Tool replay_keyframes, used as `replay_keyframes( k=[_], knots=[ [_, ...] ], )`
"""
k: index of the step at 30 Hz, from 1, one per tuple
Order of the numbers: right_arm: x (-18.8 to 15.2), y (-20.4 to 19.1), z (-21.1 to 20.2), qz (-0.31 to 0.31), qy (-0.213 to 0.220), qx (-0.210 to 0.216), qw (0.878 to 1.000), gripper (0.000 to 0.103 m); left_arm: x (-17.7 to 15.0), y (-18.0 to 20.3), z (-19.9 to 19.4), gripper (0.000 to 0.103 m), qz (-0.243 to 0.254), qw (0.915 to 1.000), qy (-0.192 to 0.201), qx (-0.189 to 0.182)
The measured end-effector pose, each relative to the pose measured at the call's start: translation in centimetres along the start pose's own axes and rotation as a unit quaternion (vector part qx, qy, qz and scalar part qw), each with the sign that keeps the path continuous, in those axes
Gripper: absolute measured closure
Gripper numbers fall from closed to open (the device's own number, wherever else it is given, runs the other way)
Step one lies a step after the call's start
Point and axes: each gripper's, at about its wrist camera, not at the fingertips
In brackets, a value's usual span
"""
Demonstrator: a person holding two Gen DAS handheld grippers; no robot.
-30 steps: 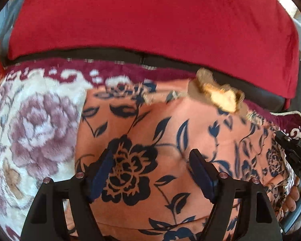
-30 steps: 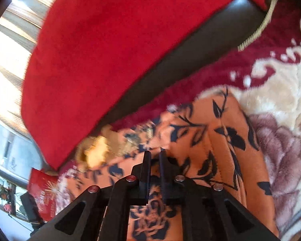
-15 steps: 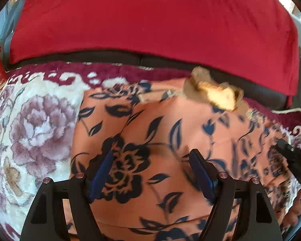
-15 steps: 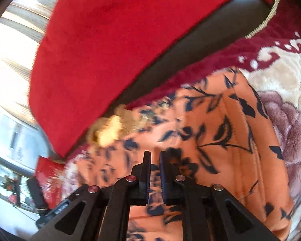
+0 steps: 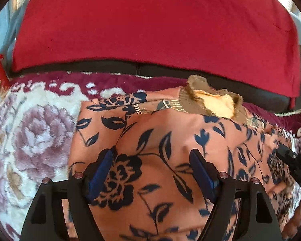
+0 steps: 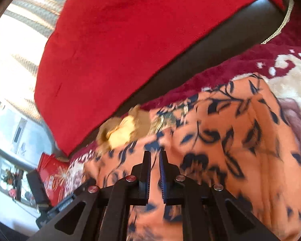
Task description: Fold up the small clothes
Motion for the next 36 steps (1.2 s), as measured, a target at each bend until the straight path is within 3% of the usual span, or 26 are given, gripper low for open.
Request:
replay_keyframes(
  k=[4, 10, 13, 17, 20, 22, 25, 29, 32, 36],
  knots=[
    [-1.6, -0.5, -1.8, 0.007, -0.018, -0.003, 1.0, 0.092, -1.9, 0.5, -0.7, 0.023, 0.044, 0.9984, -0.009, 0.036],
    [-5.5, 0.3, -1.2, 0.003, -0.096, -0.028, 0.995, 0.089, -3.7, -0.1, -0.2, 0.023, 0.053, 0.9972, -0.039, 0.034],
    [-5.7, -0.5, -2.6, -0.014, -0.086, -0.032, 0.996, 0.089, -3.7, -0.5, -1.7, 0.023, 0.04, 0.9984, -0.034, 0.02],
    [-4.8, 0.1, -4.9, -0.011, -0.021, -0.062, 0.998, 0.088, -4.2, -0.9, -2.8, 0.023, 0.049, 0.9982, -0.02, 0.028],
    [-4.0, 3.5, -4.8, 0.023, -0.019, -0.093, 0.995, 0.081, -4.6, -1.3, -0.2, 0.021, 0.064, 0.9953, -0.056, 0.046],
    [-3.9, 5.1, -3.9, 0.054, -0.043, -0.063, 0.996, 0.081, -4.2, -1.7, -0.4, 0.02, 0.054, 0.9964, -0.055, 0.036],
    [-3.3, 5.1, -5.5, 0.05, -0.032, -0.048, 0.997, 0.081, -3.7, -2.8, -1.4, 0.02, 0.033, 0.998, -0.054, 0.008],
    [-3.7, 5.9, -8.4, 0.057, 0.006, -0.044, 0.997, 0.079, -3.9, -5.2, -3.3, 0.02, 0.009, 0.9991, -0.041, -0.003],
    [-4.6, 7.2, -11.3, 0.07, 0.042, -0.036, 0.996, 0.078, -4.6, -7.3, -5.3, 0.02, 0.005, 0.9999, -0.012, 0.008],
    [-6.3, 7.8, -13.9, 0.078, 0.06, -0.021, 0.995, 0.072, -6.0, -11.2, -7.6, 0.02, -0.025, 0.9996, 0.002, 0.01]
  ],
)
Point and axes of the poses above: each gripper's, at about its wrist camera, not at the fingertips, and z roughly the way its jaws point, y to its right, x to its top, and after that the axes turned 6 degrees about -z, right-handed
